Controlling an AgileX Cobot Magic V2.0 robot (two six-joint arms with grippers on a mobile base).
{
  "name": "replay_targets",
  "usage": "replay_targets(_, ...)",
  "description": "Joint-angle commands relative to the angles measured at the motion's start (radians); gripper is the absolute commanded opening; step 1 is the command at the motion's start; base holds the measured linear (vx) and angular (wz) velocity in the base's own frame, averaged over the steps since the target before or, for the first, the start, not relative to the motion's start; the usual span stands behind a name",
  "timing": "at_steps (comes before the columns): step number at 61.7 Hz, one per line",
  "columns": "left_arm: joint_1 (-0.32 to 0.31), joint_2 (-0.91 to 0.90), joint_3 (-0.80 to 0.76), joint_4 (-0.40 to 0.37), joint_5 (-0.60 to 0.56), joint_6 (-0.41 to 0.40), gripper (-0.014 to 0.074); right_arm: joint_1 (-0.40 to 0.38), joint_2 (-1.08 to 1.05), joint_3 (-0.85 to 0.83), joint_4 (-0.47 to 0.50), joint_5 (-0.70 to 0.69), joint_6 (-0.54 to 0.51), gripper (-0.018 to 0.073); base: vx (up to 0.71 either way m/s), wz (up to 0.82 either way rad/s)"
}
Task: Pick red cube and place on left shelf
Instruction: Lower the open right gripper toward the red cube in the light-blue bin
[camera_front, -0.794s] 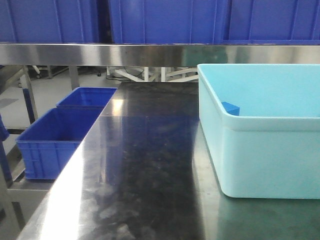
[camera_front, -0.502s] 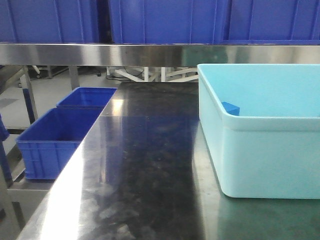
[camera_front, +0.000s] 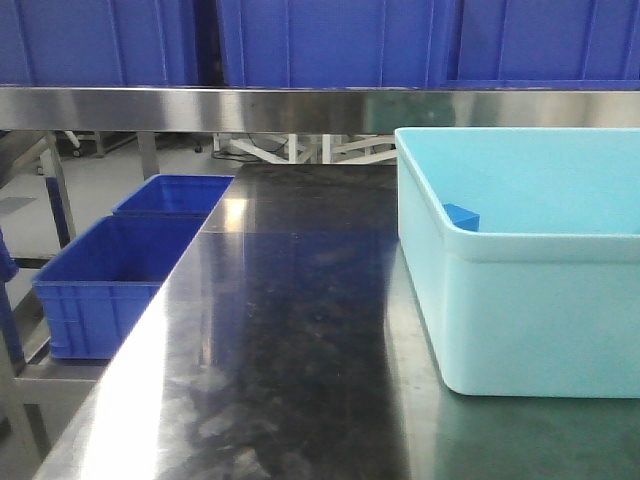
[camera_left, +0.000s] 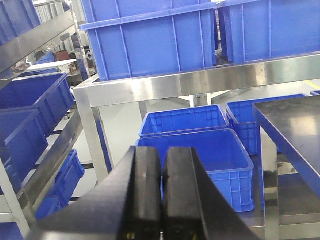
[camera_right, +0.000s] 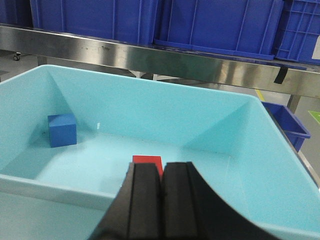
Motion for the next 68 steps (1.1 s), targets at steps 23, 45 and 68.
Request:
replay_targets(23, -0.005, 0.007, 0.022, -0.005, -0.091, 0.001, 0.0106, -0.005, -0.018, -0.026, -0.002, -0.090, -0.004, 0.0060, 0.00, 0.00)
replay_targets(45, -0.005, 0.007, 0.022, -0.005, -0.091, 0.001, 0.0106, -0.005, -0.017, -0.026, -0.002, -0.129, -0.004, 0.0060, 0.00, 0.00)
replay_targets(68, -0.005, 0.007, 0.022, -0.005, -0.091, 0.001, 0.0106, -0.005, 0.339, -0.233, 0.000, -0.161, 0.017, 0.0060, 0.00, 0.00)
